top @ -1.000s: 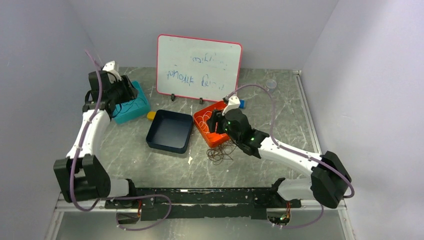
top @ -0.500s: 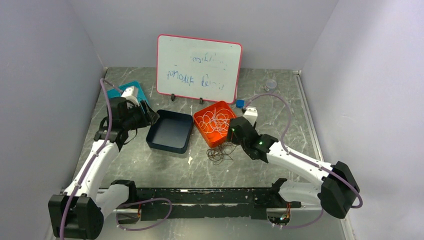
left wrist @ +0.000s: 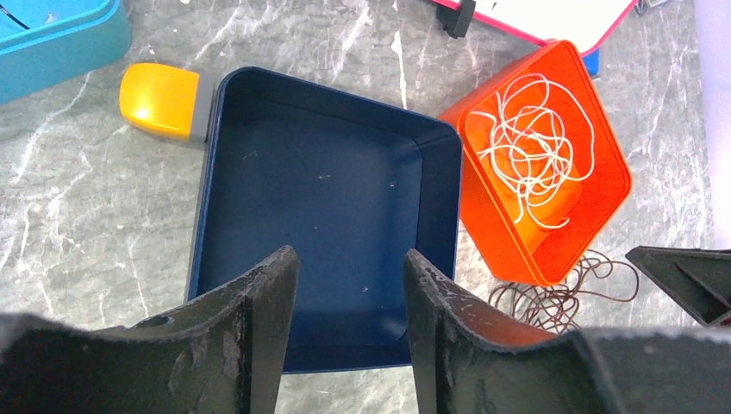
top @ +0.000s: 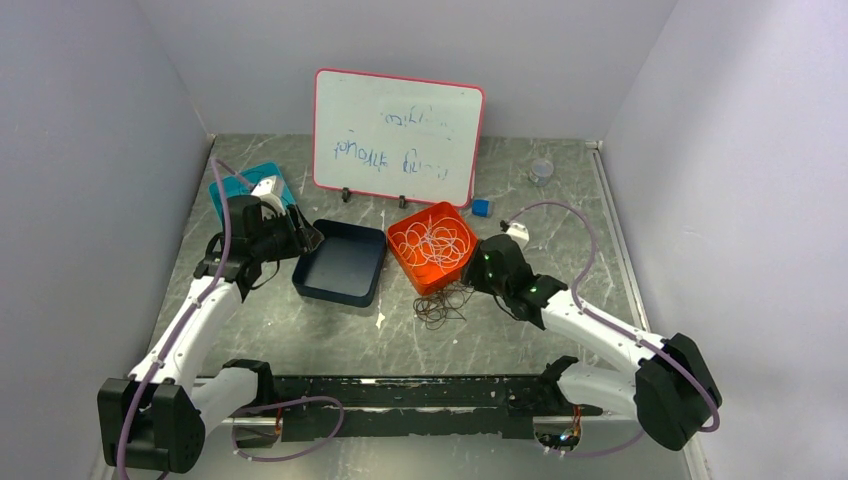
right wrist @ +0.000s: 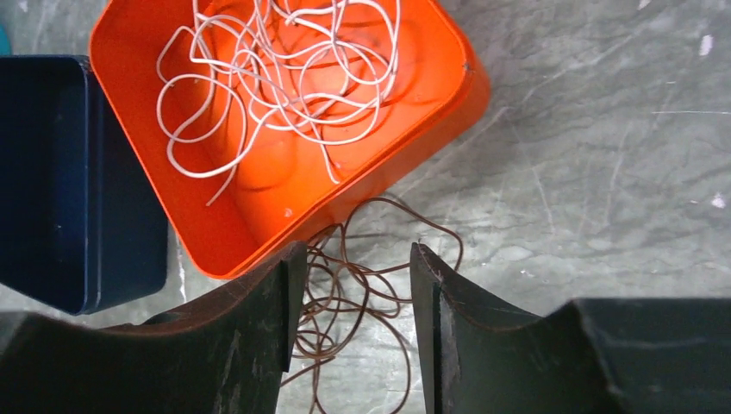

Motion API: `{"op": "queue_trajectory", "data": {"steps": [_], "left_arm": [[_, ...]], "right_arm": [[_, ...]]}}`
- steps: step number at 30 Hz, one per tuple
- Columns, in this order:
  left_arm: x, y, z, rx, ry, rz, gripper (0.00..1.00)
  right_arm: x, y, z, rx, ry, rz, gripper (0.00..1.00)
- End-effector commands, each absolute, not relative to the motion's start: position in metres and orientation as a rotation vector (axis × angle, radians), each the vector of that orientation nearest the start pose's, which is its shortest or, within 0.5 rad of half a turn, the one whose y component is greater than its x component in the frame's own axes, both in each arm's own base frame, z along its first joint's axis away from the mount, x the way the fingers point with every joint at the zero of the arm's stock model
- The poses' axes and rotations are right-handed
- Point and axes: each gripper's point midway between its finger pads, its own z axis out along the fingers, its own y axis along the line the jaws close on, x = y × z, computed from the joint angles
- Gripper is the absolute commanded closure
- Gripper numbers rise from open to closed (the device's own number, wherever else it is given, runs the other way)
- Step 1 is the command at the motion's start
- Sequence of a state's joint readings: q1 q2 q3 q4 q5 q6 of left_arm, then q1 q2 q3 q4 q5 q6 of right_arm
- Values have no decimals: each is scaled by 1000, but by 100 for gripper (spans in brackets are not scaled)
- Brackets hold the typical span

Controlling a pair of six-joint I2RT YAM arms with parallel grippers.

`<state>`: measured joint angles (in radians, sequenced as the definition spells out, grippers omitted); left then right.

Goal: Untangle the cables

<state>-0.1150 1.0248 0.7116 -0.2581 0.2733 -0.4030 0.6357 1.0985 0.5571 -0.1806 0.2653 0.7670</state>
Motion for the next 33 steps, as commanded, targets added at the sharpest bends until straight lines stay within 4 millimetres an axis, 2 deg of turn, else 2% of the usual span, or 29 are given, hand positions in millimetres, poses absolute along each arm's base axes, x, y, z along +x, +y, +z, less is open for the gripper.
{"op": "queue_trajectory", "data": {"steps": [1, 7, 10, 15, 19, 21, 25, 27, 33], "left_arm": [[313, -100, 178, -128, 2107, -581, 47], [309, -99, 174, -131, 2115, -579, 47], [310, -99, 175, -119, 2115, -576, 47], [313, -101, 174, -102, 2118, -577, 48], [312, -107, 172, -98, 2123, -595, 48], [312, -110, 172, -97, 2122, -603, 48], [311, -120, 172, -78, 2122, -631, 48], [311, -129, 174, -59, 2120, -654, 48], [307, -175, 184, 30, 2088, -785, 45]], "right_arm": [[267, 180, 94, 323, 2273, 506, 51], [254, 175, 77, 380, 2342, 485, 58], [250, 179, 76, 378, 2347, 530, 60], [249, 192, 79, 347, 2354, 603, 69], [249, 193, 75, 336, 2377, 596, 76], [249, 194, 76, 329, 2379, 592, 83], [255, 190, 92, 295, 2325, 583, 93], [259, 187, 111, 258, 2269, 578, 97], [258, 175, 148, 128, 2189, 528, 100]]}}
